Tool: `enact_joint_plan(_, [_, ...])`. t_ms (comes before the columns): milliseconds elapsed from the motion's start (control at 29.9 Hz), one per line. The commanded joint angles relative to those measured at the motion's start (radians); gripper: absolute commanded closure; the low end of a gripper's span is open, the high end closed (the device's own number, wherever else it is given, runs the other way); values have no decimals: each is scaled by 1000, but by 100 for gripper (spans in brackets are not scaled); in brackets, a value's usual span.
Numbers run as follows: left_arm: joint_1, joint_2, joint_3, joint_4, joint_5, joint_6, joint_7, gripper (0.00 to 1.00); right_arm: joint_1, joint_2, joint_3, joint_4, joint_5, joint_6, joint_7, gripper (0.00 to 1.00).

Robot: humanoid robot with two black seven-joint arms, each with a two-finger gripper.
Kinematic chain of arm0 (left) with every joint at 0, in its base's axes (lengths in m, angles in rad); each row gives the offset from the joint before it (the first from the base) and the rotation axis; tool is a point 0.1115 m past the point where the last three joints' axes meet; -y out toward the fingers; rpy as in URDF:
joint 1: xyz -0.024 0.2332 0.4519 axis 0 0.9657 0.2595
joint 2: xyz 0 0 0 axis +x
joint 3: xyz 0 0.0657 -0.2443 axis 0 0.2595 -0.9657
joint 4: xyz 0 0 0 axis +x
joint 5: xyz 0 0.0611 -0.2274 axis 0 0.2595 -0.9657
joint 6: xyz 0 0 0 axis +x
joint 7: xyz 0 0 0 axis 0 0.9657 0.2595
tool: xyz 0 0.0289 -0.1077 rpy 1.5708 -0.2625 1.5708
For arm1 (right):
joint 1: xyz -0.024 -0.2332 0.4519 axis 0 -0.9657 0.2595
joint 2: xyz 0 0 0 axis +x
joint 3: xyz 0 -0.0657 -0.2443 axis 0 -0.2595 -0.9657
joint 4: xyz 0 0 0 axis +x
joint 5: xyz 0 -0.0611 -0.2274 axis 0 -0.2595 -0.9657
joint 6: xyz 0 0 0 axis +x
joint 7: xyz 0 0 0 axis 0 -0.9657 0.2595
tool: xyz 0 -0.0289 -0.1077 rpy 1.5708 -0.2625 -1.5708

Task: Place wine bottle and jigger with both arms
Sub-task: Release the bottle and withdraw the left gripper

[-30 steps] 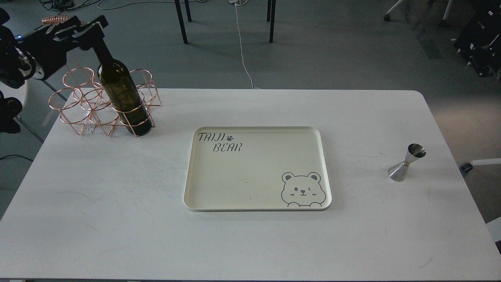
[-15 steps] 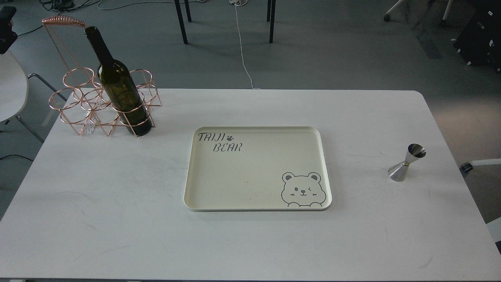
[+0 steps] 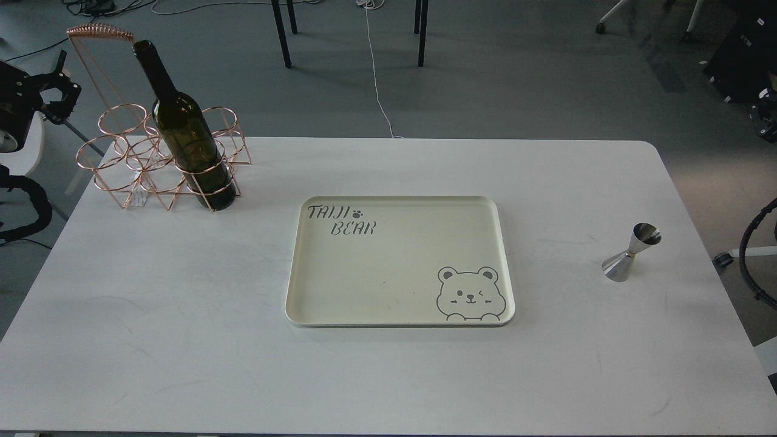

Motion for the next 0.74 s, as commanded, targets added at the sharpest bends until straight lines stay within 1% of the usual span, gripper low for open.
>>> enact_joint_plan(0, [46,-36,-45,23,-6,-8,3,2,-3,49,0,-67,15,38,-17,1])
enact_joint_plan(100, [97,-54,-111,25,-6,-8,14,2,-18,91,0,-114,15,69,-17,1])
enact_joint_plan(167, [117,-65,-134,26,-6,-8,23,2,-29,108,0,-121,15,82,-17,1])
enact_joint_plan(234, [126,-66,-136,26,-5,-8,29,2,-41,112,0,-119,15,82,-15,1])
enact_joint_plan(434, [145,-89,-139,26,-5,-8,28,2,-55,147,0,-119,15,82,-11,1])
enact_joint_plan(702, [146,-100,-139,26,-5,-8,26,2,-53,152,-10,-118,12,82,-12,1])
